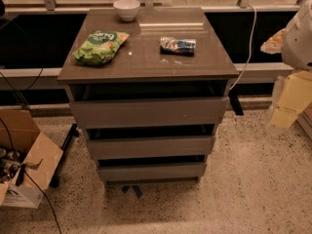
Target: Open top drawer
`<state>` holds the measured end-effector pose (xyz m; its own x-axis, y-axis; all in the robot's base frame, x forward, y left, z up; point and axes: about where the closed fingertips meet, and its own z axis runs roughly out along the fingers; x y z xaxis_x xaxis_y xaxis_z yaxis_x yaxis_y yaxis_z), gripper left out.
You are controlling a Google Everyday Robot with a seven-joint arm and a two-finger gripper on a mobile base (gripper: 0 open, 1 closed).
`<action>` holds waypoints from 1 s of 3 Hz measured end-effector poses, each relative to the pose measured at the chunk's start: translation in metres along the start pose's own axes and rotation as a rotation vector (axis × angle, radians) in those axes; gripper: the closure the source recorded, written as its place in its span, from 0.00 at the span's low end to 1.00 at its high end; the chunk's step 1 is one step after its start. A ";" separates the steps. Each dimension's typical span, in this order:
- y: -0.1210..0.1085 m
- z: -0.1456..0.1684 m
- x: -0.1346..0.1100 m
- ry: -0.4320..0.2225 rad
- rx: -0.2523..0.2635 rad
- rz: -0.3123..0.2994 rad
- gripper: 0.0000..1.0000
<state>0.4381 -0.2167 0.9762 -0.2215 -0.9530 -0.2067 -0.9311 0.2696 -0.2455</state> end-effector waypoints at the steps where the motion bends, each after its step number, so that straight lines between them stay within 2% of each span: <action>1: 0.000 0.000 0.000 0.000 0.000 0.000 0.00; 2: -0.033 0.036 0.007 -0.070 0.028 -0.041 0.00; 3: -0.034 0.038 0.007 -0.071 0.027 -0.043 0.00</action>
Offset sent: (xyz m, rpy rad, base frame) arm 0.0291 -0.0060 -0.0285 0.0273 -0.0390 0.0789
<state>0.4788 -0.2272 0.9471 -0.1599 -0.9517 -0.2620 -0.9309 0.2337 -0.2807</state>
